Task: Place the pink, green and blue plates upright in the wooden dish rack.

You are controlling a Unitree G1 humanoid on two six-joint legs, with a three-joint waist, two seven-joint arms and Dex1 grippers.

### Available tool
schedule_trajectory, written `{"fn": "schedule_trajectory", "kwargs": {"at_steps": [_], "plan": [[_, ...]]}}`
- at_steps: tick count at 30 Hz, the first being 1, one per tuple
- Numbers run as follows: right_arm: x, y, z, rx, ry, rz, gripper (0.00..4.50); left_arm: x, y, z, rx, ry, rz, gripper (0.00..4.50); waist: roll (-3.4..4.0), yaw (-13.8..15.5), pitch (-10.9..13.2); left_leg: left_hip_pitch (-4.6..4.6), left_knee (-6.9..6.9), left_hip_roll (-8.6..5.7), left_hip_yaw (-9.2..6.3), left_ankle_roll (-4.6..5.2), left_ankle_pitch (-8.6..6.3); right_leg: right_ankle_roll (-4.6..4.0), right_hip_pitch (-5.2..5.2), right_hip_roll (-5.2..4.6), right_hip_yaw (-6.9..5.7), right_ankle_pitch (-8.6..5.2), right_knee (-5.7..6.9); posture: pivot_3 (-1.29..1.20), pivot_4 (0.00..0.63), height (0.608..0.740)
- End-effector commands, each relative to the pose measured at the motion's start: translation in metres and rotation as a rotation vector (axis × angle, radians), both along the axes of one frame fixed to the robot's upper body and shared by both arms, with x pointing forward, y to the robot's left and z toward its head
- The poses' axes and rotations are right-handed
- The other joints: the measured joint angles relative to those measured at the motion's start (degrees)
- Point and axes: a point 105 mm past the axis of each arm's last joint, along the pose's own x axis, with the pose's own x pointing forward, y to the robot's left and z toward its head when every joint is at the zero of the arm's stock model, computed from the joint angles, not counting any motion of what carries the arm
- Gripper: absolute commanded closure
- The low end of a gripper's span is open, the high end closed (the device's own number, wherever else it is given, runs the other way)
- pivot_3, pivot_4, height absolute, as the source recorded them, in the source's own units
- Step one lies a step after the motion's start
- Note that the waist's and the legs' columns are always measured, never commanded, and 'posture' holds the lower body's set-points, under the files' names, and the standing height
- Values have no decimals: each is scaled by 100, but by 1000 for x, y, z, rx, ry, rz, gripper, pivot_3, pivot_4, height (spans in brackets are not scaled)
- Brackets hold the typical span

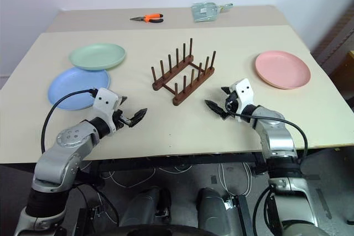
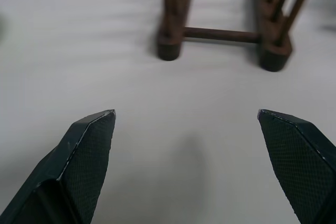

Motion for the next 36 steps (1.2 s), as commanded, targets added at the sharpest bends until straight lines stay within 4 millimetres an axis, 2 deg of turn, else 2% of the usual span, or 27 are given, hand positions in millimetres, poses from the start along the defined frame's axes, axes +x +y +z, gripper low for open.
{"fn": "schedule_trajectory", "kwargs": {"at_steps": [1, 7, 11, 15, 21, 24, 30, 33, 36], "plan": [[-14, 8, 18, 19, -34, 43, 0, -3, -24, -9, 36, 15, -116, 45, 0, 15, 0, 0, 0, 0, 0, -5, -3, 0, 0, -1, 0, 0, 0, 0, 150, 740], [-45, 32, 21, 46, -25, 92, 0, 13, -60, -21, 17, 36, -158, 45, -6, 44, 4, -1, -1, 0, -2, -4, -7, -1, -2, -5, 0, 0, -1, 0, 150, 740], [-54, 40, 23, 50, -32, 75, 0, 23, -88, -27, 4, 44, -219, 45, -8, 104, 5, -2, 0, -1, -2, 1, -7, 0, -3, -7, 0, 0, -2, 0, 150, 740], [-55, 46, 24, 38, -43, 69, 0, 37, -110, -32, -3, 55, -234, 45, -9, 154, 5, -3, 1, -2, -2, 12, -6, 0, -3, -8, -1, 0, -4, 0, 150, 740], [-46, 33, 27, 13, -79, 2, 0, 58, -125, -35, 11, 37, -201, 45, -10, 154, 6, -3, 5, -6, -3, 37, -16, 1, 0, -12, -4, 1, -5, 0, 150, 740], [-46, 29, 27, 2, -89, -16, 0, 58, -129, -33, 1, 19, -227, 852, -11, 143, 6, -3, 5, -6, -2, 36, -15, 1, 0, -12, -5, 1, -3, 0, 150, 740], [-47, 22, 25, -10, -95, -41, 0, 55, -131, -27, -26, -19, -276, 3643, -11, 149, 6, -3, 5, -6, -3, 47, -21, 1, 0, -14, -6, 1, -4, 0, 150, 740], [-47, 14, 24, -28, -96, -66, 0, 46, -128, -20, -22, -72, -376, 3726, -12, 139, 7, -3, 5, -6, -3, 47, -22, 1, 0, -13, -6, 1, -4, 0, 150, 740], [-45, -1, 24, -51, -97, -101, 0, 33, -115, -21, 14, -75, -510, 3726, -12, 132, 7, -4, 4, -6, -3, 36, -15, 0, -3, -13, -6, 0, -4, 0, 150, 740]]}}
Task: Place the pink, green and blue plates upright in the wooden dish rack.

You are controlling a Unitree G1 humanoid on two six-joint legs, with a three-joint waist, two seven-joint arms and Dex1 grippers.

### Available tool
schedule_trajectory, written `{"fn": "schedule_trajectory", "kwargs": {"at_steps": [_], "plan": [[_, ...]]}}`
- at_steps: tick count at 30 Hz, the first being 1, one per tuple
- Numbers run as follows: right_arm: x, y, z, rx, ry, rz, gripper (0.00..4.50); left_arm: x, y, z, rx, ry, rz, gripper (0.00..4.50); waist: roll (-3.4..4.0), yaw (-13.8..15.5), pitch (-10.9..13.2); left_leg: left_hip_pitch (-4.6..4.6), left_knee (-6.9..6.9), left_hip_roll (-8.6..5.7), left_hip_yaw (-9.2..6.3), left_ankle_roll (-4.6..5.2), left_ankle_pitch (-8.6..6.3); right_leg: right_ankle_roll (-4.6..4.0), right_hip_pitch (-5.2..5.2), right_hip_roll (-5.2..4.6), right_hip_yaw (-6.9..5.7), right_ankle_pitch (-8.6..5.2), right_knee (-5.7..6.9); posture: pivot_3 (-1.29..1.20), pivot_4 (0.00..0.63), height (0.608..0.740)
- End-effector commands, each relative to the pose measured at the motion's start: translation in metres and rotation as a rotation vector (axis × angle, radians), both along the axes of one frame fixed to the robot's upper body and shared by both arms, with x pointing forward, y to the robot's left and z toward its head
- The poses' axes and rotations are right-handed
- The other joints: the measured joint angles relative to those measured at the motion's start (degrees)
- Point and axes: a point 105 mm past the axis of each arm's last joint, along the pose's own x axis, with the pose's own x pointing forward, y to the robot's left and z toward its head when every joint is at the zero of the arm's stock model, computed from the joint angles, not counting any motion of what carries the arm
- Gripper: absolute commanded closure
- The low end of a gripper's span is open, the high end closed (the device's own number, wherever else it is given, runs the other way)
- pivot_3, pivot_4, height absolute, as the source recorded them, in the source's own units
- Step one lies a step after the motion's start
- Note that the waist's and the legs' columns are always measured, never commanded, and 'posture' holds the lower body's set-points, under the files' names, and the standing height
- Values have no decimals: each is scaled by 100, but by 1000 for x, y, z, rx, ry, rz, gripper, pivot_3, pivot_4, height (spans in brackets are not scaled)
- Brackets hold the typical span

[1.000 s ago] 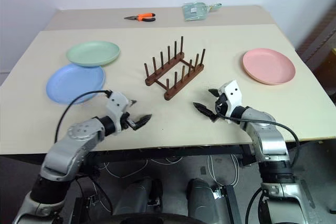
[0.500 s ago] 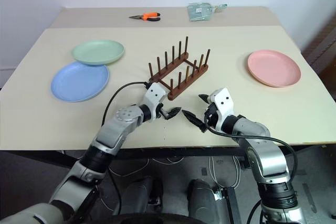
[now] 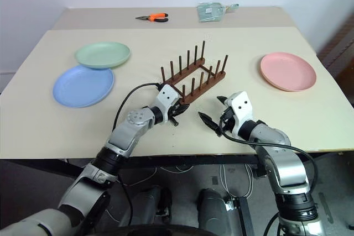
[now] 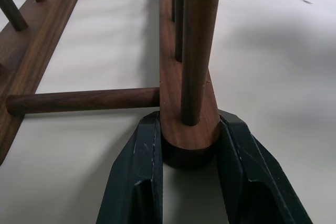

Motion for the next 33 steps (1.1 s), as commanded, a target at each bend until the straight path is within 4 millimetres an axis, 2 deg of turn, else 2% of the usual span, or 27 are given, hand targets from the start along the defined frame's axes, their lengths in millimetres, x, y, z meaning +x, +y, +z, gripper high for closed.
{"fn": "schedule_trajectory", "kwargs": {"at_steps": [1, 2, 4, 6, 9, 10, 11, 12, 14, 15, 17, 20, 21, 23, 26, 30, 33], "plan": [[3, -25, 11, -40, -53, -63, 0, -20, 7, 12, 20, -56, -211, 3726, 0, -2, 0, 0, 0, 0, 0, -7, 4, 0, 0, 0, 0, 0, 0, 0, 150, 740], [4, -30, 10, -48, -53, -74, 0, -22, 15, 10, 44, -51, -241, 3726, 0, -4, 0, 0, 0, 0, 0, -10, 5, -2, 0, 0, 0, -1, 0, 0, 150, 740], [5, -41, 9, -67, -52, -105, 0, -15, 36, 4, 99, -40, -231, 2660, 1, -2, 0, 0, -1, 1, 0, -10, 3, -4, -2, -1, 0, -2, -1, 0, 150, 740], [5, -48, 8, -77, -54, -122, 0, -8, 49, 1, 122, -34, -202, 1886, 0, 2, 0, 0, -1, 0, -1, -9, 3, -9, -1, -2, 1, -5, -1, 0, 150, 740], [5, -53, 8, -82, -55, -138, 0, 10, 70, -1, 168, -54, -65, 396, 0, -1, 0, 0, -1, 0, -1, -4, 1, -2, 0, -3, 1, -1, -1, 0, 150, 740], [4, -54, 8, -87, -53, -143, 0, 15, 80, -1, 176, -58, -3, 74, 0, -3, 0, 1, -1, 0, -1, -3, 2, -1, 0, -2, 1, -1, 0, 0, 150, 740], [4, -55, 8, -91, -51, -146, 0, 18, 85, -1, 179, -60, 34, 74, 0, -9, 0, 1, -1, 0, -1, -3, 1, -1, 1, -2, 1, 0, 0, 0, 150, 740], [3, -56, 7, -93, -47, -144, 248, 17, 92, -2, 163, -45, 73, 8, 0, -15, 0, 2, 0, 1, -1, -1, 1, 0, 1, -2, 2, 0, 2, 0, 150, 740], [0, -55, 6, -90, -34, -136, 808, 9, 96, -1, 129, -22, 90, 0, 1, -40, 0, 3, -1, 2, -2, 4, -2, 0, 1, -1, 2, 0, 4, 0, 150, 740], [-2, -53, 4, -88, -20, -122, 1306, -3, 97, -1, 97, 5, 76, 592, 1, -54, 0, 4, -2, 2, -1, 3, -1, 0, 1, 0, 2, 0, 4, 0, 150, 740], [-3, -50, -1, -96, 3, -114, 2230, -22, 96, -1, 71, 43, 44, 1283, 1, -122, 0, 4, -4, 3, -1, -12, 7, 0, 0, 0, 4, 0, 3, 0, 150, 740], [1, -43, -9, -134, 21, -100, 3789, -47, 80, -2, 55, 117, -21, 2732, 1, -131, 0, 5, -3, 3, -2, -17, 9, 0, 3, -3, 4, 0, 4, 0, 150, 740], [4, -41, -12, -150, 24, -105, 4332, -52, 74, 1, 40, 126, -35, 2741, 2, -114, 1, 6, -2, 3, -3, -19, 7, 0, 5, -3, 3, 0, 4, 0, 150, 740], [10, -39, -20, -188, 40, -116, 4427, -51, 63, 3, 29, 131, -30, 2741, 2, -102, 1, 6, -1, 2, -5, -17, -4, -1, 5, -3, 2, -1, 2, 0, 150, 740], [23, -35, -33, -267, 64, -126, 4427, -39, 47, -2, 76, 101, 17, 2741, 0, -43, 2, 5, 2, -1, -5, -18, 7, 0, 6, -2, 2, -1, 1, 0, 150, 740], [51, -31, -35, -256, 58, -182, 4427, -5, 45, -9, 91, 81, 243, 2741, -2, -7, 1, 6, 6, -2, -3, -17, 11, 2, 11, 4, 2, 1, 2, 0, 150, 740], [66, -29, -34, -263, 44, -205, 4427, 6, 45, -10, 86, 59, 311, 2741, -3, -16, 0, 10, 7, -2, -3, -17, 12, 2, 13, 9, 3, 1, 6, 0, 150, 740]]}}
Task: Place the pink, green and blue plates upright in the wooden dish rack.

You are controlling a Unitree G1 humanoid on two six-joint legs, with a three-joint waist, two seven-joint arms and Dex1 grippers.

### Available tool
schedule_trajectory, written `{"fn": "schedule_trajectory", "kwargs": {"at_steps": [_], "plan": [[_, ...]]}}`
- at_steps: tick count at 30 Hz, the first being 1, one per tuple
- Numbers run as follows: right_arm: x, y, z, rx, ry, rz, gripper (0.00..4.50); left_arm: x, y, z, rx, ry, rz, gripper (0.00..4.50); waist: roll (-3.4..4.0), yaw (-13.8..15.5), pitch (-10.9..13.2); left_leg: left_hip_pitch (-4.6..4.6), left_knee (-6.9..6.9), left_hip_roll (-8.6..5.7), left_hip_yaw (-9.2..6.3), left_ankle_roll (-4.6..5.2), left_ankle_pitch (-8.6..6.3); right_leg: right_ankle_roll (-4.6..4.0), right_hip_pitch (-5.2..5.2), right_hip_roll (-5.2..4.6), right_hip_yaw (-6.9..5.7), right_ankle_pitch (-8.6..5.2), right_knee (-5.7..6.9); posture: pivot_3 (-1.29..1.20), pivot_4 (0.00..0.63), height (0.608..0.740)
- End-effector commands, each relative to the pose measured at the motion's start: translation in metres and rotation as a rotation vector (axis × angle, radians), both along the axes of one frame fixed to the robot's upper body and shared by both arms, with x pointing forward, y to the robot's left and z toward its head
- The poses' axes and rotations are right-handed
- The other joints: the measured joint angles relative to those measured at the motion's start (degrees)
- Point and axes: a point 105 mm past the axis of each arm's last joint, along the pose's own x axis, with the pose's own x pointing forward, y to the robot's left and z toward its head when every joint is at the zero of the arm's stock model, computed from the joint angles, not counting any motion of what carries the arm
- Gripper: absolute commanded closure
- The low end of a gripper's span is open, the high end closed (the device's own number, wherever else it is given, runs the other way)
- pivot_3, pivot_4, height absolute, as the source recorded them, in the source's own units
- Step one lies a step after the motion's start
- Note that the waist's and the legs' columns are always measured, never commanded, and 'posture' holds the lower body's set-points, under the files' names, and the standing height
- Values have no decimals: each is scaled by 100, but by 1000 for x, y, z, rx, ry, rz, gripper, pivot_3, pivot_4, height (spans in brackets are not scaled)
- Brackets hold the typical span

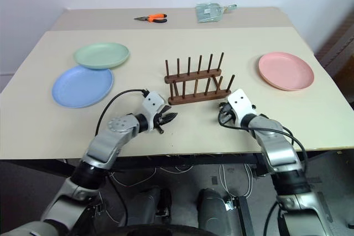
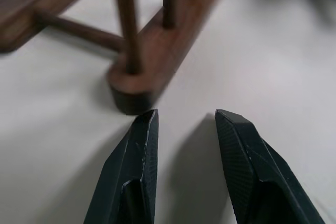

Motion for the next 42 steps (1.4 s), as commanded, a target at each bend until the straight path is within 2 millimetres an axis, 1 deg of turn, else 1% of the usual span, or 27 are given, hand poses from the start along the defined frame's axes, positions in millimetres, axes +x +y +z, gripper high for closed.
{"fn": "schedule_trajectory", "kwargs": {"at_steps": [1, 3, 7, 13, 14, 15, 16, 18, 19, 21, 23, 25, 27, 28, 30, 32, 34, 37, 40, 42], "plan": [[16, -4, -2, -23, -15, -45, 4427, 17, 17, -8, 42, -14, 143, 2741, 0, 1, 0, -1, 0, 0, 0, 0, 1, 0, 0, 1, -1, 0, 1, 0, 150, 740], [26, -5, 0, -31, -33, -62, 4427, 24, 20, -7, 28, -16, 185, 2741, 0, -3, 0, 1, 0, 1, 1, 0, 1, 0, 1, 3, 0, 0, 2, 0, 150, 740], [37, -10, 7, -39, -73, -85, 4427, 33, 25, -6, 17, -28, 219, 2741, 0, -12, 0, 1, 0, 1, 2, -1, 2, 1, 2, 12, -1, 0, 5, 0, 150, 740], [33, -17, 12, 6, -86, -78, 4427, 39, 34, -5, -5, -29, 268, 2741, 0, -21, 0, 1, 0, 2, 3, -3, 3, 1, 3, 13, -1, 0, 5, 0, 150, 740], [31, -18, 12, 8, -88, -78, 3908, 37, 34, -5, -14, -23, 257, 2741, 0, -24, 0, 1, 0, 2, 2, -3, 3, 1, 3, 13, -1, 0, 5, 0, 150, 740], [28, -20, 13, 9, -92, -77, 3652, 34, 33, -6, -20, -11, 241, 2741, 0, -24, 0, 1, 0, 2, 3, -3, 3, 1, 3, 13, -1, 0, 5, 0, 150, 740], [26, -21, 14, 13, -98, -77, 3238, 30, 33, -8, -18, 4, 217, 2741, 0, -30, 0, 1, 0, 2, 2, -4, 3, 1, 3, 13, -1, 0, 5, 0, 150, 740], [22, -25, 18, 12, -117, -82, 2163, 21, 32, -10, -2, 23, 149, 2741, 1, -58, -1, 1, -1, 4, 3, -5, 3, 1, 2, 12, 0, 0, 4, 0, 150, 740], [20, -28, 20, 7, -125, -88, 1748, 15, 31, -10, -5, 33, 105, 2741, 1, -88, -1, 1, -2, 6, 3, -7, 4, 0, 2, 12, 0, 0, 4, 0, 150, 740], [17, -32, 23, -2, -133, -95, 1748, 4, 27, -8, -9, 54, 17, 2741, 2, -124, -1, 2, -3, 8, 3, -11, 6, 0, 2, 13, 0, -1, 4, 0, 150, 740], [14, -39, 27, -7, -138, -109, 1748, -8, 19, -5, -21, 74, -79, 2741, 3, -127, -1, 2, -4, 8, 3, -13, 7, -1, 2, 12, 0, -1, 4, 0, 150, 740], [13, -48, 31, -31, -149, -118, 1748, -10, 9, -2, -35, 84, -120, 2741, 3, -104, -1, 2, -3, 8, 3, -14, 7, -1, 1, 11, 0, -1, 3, 0, 150, 740], [14, -59, 35, -74, -158, -135, 1748, 0, 2, 0, -39, 85, -96, 2741, 3, -61, -1, 1, -3, 5, 2, -12, 6, -1, 3, 7, -1, -1, 1, 0, 150, 740], [15, -64, 37, -97, -161, -143, 1973, 6, -1, 1, -35, 83, -73, 2741, 2, -14, -1, 1, -3, 4, 2, -11, 6, 0, 4, 7, -1, -1, 0, 0, 150, 740], [18, -79, 43, -157, -172, -176, 2591, 22, -3, -2, -19, 87, -1, 2741, 2, 31, 0, 0, -1, 2, 2, -8, 4, 0, 6, 10, -1, 0, -3, 0, 150, 740], [23, -94, 50, -204, -182, -220, 3520, 34, -6, -4, -11, 87, 43, 2741, 1, 29, 0, 0, 0, -1, 2, -4, 3, 1, 7, 13, -2, 0, -3, 0, 150, 740], [29, -111, 56, -262, -190, -267, 3520, 46, -4, -4, -3, 69, 103, 2741, 1, 22, 0, 1, 1, -2, 4, -3, 4, 2, 8, 14, -3, 0, -2, 0, 150, 740], [35, -129, 60, -349, -182, -304, 3520, 60, 6, -4, -16, 62, 198, 2741, 0, 2, 1, 2, 0, 0, 5, -3, 5, 2, 8, 16, -6, 0, -1, 0, 150, 740], [43, -145, 61, -406, -167, -337, 3520, 70, 17, -4, -18, 39, 268, 2741, -1, -59, 1, 6, -1, 4, 11, -8, 8, 2, 8, 20, -4, 0, 0, 0, 150, 740], [47, -151, 63, -426, -162, -352, 3520, 70, 19, -3, -32, 32, 267, 2741, -1, -126, 1, 10, -2, 6, 12, -9, 9, 2, 9, 20, -3, 0, 3, 0, 150, 740]]}}
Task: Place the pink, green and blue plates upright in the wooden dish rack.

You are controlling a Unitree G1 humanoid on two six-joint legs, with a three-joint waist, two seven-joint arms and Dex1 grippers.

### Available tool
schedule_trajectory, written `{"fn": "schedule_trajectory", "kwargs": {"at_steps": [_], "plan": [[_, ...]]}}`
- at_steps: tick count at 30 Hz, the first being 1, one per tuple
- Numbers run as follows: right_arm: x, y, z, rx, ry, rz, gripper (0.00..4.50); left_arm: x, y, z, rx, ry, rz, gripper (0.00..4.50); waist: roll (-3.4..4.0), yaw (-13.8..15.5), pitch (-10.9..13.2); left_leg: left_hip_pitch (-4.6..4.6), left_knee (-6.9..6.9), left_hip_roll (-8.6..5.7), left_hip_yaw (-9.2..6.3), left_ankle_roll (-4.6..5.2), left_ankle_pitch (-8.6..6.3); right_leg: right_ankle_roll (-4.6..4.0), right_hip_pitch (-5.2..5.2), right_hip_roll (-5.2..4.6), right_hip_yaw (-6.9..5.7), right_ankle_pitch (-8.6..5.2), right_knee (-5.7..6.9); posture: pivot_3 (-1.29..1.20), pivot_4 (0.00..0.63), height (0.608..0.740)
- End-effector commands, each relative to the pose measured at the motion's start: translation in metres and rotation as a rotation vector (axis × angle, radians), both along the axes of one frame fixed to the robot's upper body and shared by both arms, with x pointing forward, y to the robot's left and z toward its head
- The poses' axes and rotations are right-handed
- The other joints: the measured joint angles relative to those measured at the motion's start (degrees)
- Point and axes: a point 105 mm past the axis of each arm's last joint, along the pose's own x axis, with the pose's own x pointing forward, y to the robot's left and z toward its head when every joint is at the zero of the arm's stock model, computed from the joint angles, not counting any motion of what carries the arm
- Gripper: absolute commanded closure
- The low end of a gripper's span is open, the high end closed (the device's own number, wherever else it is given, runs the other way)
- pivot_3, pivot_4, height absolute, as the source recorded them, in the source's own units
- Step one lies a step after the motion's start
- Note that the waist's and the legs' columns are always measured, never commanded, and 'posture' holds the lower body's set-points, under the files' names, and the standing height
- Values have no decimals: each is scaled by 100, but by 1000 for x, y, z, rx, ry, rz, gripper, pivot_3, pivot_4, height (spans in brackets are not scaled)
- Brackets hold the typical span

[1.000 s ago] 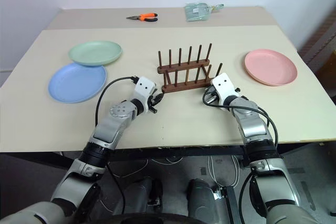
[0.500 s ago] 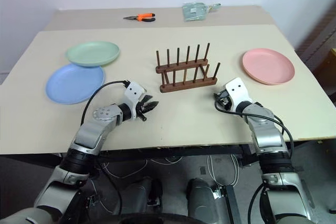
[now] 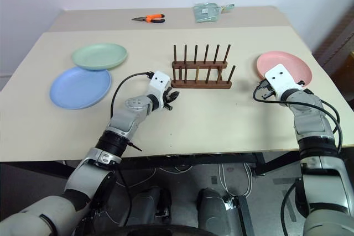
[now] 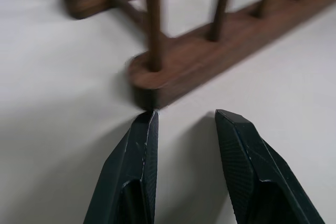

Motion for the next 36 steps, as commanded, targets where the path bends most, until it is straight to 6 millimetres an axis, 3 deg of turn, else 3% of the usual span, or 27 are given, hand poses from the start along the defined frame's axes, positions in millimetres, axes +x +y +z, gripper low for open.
{"fn": "schedule_trajectory", "kwargs": {"at_steps": [1, 8, 14, 15, 16, 20, 25, 33, 36], "plan": [[9, -13, 15, -47, -29, -25, 3520, 2, 18, -11, 14, 21, 47, 2741, 0, -51, 0, 1, 0, 0, 1, -1, 1, 0, 0, 0, 0, 0, 2, 0, 150, 740], [18, -12, 8, -81, 30, -7, 3520, -31, 17, 1, -32, -20, -94, 2741, 1, -69, 0, 4, -5, 5, 7, -10, 5, -1, 0, 4, 4, -1, 0, 0, 150, 740], [22, -9, 22, -53, 5, 28, 3520, -51, 32, -7, -13, 7, -96, 2741, 3, -54, 1, 4, -4, 4, 6, -12, 5, -1, 3, 2, 5, 0, -3, 0, 150, 740], [22, -9, 25, -68, -7, 39, 3002, -53, 33, -7, -11, 9, -92, 2741, 4, -60, 1, 4, -4, 4, 6, -12, 5, -1, 3, 2, 5, 0, -4, 0, 150, 740], [22, -8, 30, -77, -22, 48, 2777, -54, 34, -7, -11, 10, -91, 2741, 4, -57, 1, 4, -5, 4, 6, -12, 5, -1, 3, 1, 5, 0, -3, 0, 150, 740], [22, -1, 41, -54, -51, 106, 854, -57, 34, -4, -11, 7, -94, 2741, 5, -60, 2, 4, -4, 5, 4, -12, 5, -1, 3, 1, 5, -1, -3, 0, 150, 740], [22, 10, 31, -19, 8, 155, 854, -66, 19, 5, -38, -14, -203, 2741, 5, -48, 2, 4, -4, 5, 4, -12, 5, -1, 3, 1, 5, -1, -3, 0, 150, 740], [28, -2, 13, -38, 62, -3, 854, -89, 2, 22, -51, -54, -412, 2741, 10, -65, 6, 2, -5, 4, 4, -13, 5, -2, 2, -3, 6, -1, -4, 0, 150, 740], [29, -1, 7, -40, 78, -15, 1732, -88, 6, 21, -43, -54, -387, 2741, 15, -73, 9, 2, -5, 5, 3, -15, 6, -3, 2, -1, 8, -1, -4, 0, 150, 740]]}}
